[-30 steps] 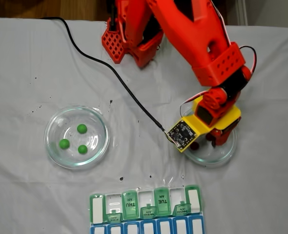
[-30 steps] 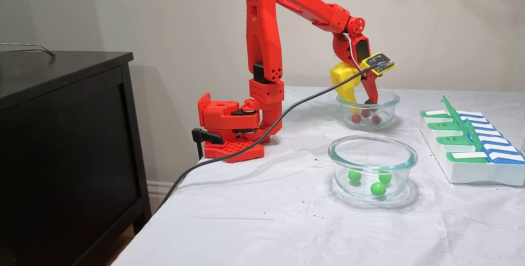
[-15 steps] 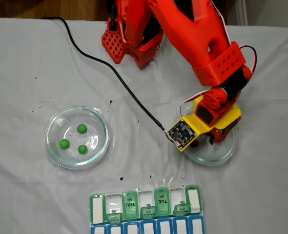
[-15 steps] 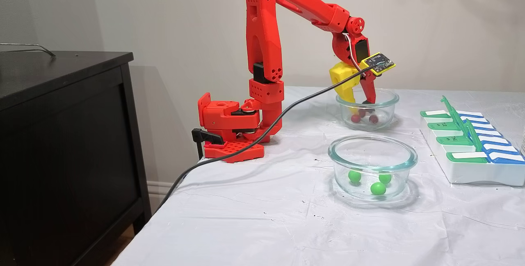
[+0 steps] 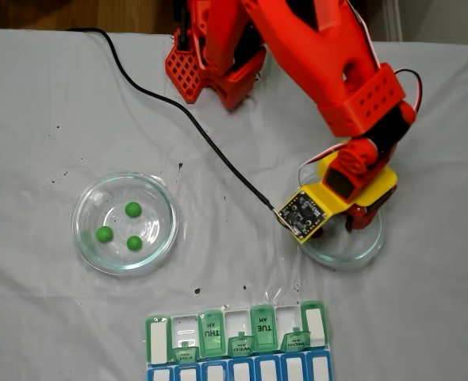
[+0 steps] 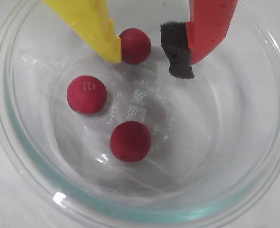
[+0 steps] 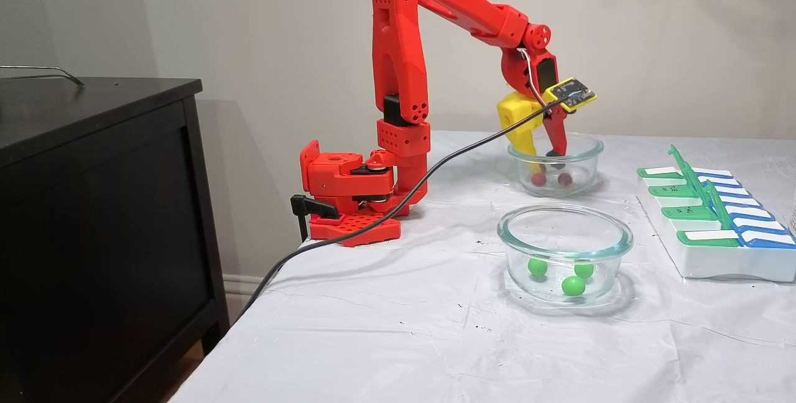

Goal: Sort medicines into box.

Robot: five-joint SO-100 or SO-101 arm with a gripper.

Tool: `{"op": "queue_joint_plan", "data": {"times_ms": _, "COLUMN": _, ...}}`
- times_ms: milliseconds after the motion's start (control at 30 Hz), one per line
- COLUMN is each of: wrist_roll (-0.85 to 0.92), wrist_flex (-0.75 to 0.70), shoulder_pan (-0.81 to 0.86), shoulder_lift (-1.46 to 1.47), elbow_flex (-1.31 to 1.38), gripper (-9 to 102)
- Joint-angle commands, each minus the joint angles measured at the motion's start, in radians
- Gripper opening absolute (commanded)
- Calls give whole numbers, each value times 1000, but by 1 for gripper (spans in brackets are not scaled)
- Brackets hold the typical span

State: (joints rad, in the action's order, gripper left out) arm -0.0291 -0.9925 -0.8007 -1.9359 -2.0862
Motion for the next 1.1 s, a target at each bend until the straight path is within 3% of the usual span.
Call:
{"op": "queue_joint_plan", "data": {"times_ms": 0, "wrist_roll": -3, "wrist_flex": -72, "shoulder_pan": -44, "shoulder_lift": 21, "elbow_flex": 114, "gripper": 19}}
{"op": "queue_joint_plan", "data": {"times_ms": 367, "wrist_roll": 18, "wrist_flex": -261, "shoulder_pan": -101, "shoulder_lift": 192, "elbow_flex": 270, "gripper": 15}}
{"op": "queue_joint_plan", "data": {"times_ms": 733, "wrist_roll": -3, "wrist_flex": -327, "shoulder_pan": -127, "shoulder_lift": 221, "elbow_flex": 331, "gripper": 17}}
{"op": "queue_joint_plan", "data": {"times_ms": 900, "wrist_roll": -25, "wrist_flex": -291, "shoulder_pan": -135, "shoulder_lift": 216, "elbow_flex": 299, "gripper": 0}}
{"op": "queue_joint_plan", "data": {"times_ms": 1067, "wrist_roll": -3, "wrist_flex": -288, "shoulder_pan": -132, "shoulder_lift": 176, "elbow_flex": 298, "gripper": 0}}
